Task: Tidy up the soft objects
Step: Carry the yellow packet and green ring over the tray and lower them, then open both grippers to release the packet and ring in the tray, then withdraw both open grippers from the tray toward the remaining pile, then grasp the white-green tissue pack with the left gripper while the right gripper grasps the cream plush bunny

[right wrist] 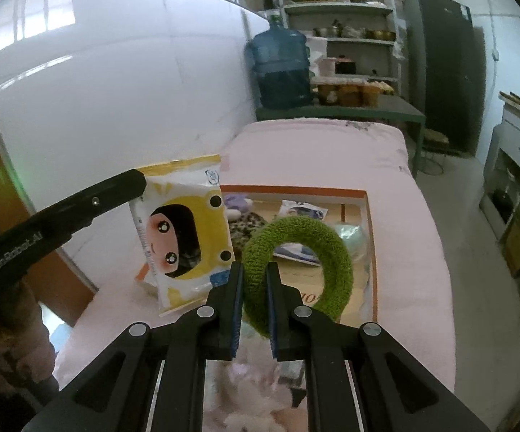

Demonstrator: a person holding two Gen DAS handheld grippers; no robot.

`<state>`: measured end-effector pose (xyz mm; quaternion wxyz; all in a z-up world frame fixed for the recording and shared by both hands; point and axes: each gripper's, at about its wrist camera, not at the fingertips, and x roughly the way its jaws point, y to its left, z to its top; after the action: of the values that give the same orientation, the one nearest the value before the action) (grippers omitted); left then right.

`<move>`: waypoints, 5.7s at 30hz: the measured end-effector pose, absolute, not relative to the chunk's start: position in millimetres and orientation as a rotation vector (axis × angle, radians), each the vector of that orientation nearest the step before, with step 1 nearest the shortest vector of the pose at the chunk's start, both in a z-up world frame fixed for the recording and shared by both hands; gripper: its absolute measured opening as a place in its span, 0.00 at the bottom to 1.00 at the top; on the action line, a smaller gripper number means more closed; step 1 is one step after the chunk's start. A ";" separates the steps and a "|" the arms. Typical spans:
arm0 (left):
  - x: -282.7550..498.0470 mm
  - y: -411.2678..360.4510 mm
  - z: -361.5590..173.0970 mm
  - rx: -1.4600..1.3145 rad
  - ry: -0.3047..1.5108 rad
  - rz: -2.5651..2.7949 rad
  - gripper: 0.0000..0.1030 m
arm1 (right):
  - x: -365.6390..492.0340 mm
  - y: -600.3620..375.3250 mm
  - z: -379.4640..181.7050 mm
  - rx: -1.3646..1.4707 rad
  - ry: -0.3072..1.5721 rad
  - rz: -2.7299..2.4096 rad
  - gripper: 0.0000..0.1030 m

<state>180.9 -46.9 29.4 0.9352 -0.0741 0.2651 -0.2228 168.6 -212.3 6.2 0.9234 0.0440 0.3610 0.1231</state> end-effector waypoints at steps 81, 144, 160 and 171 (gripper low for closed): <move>195.7 -39.0 2.2 -0.062 0.592 -0.289 0.57 | 213.6 -216.5 -53.1 0.084 0.882 0.183 0.41; 58.3 -24.1 -33.9 -0.030 0.657 -0.430 0.57 | 54.0 -219.0 -60.8 0.076 0.915 0.124 0.54; 73.0 -26.1 -64.8 -0.048 0.728 -0.435 0.57 | 99.5 -207.6 -65.0 0.072 0.900 0.198 0.54; 85.2 -28.6 -83.4 -0.053 0.779 -0.433 0.57 | 125.3 -209.8 -79.4 0.107 0.925 0.223 0.54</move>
<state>85.2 -28.6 -83.4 0.9019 -0.0255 0.3769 -0.2094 125.3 -209.8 -79.4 0.8877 0.0515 0.4448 0.1073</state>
